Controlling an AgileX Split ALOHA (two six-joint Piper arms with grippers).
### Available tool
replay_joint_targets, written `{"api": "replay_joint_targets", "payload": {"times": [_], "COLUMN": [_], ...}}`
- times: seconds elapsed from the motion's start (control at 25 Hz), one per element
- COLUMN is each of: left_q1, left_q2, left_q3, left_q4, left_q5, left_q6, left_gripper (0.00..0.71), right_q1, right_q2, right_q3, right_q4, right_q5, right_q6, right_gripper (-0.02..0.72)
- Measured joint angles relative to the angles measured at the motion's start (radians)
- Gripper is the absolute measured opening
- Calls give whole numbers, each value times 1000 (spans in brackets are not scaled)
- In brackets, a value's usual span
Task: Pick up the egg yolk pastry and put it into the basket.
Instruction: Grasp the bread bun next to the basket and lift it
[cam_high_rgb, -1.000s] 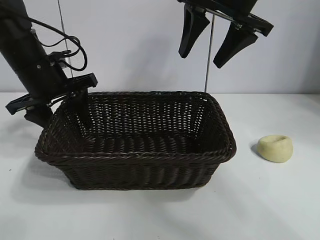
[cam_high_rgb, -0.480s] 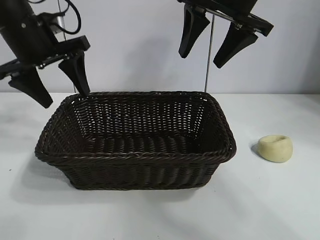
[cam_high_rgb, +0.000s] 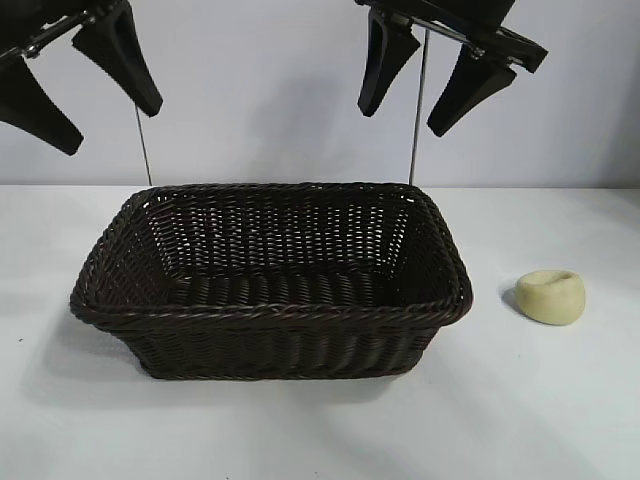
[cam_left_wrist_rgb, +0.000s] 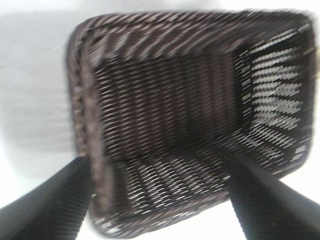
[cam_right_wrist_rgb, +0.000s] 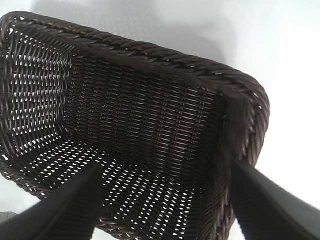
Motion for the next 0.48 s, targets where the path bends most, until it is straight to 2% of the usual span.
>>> {"api": "replay_joint_targets", "payload": {"times": [0.32,0.48], "left_q1": [-11,-11], "left_q2": [21,21], "left_q3": [0,0], "left_q4": [-14,-16], "left_q5": [-36,-44], "left_q6": [-1,-1], "left_gripper": [552,552], "right_q1": [0,0], "right_q2": [0,0], "right_q3": [0,0], "right_q4": [-4,-37], "right_q5": [0,1], "right_q6": [0,0], "right_gripper": [519,519]}}
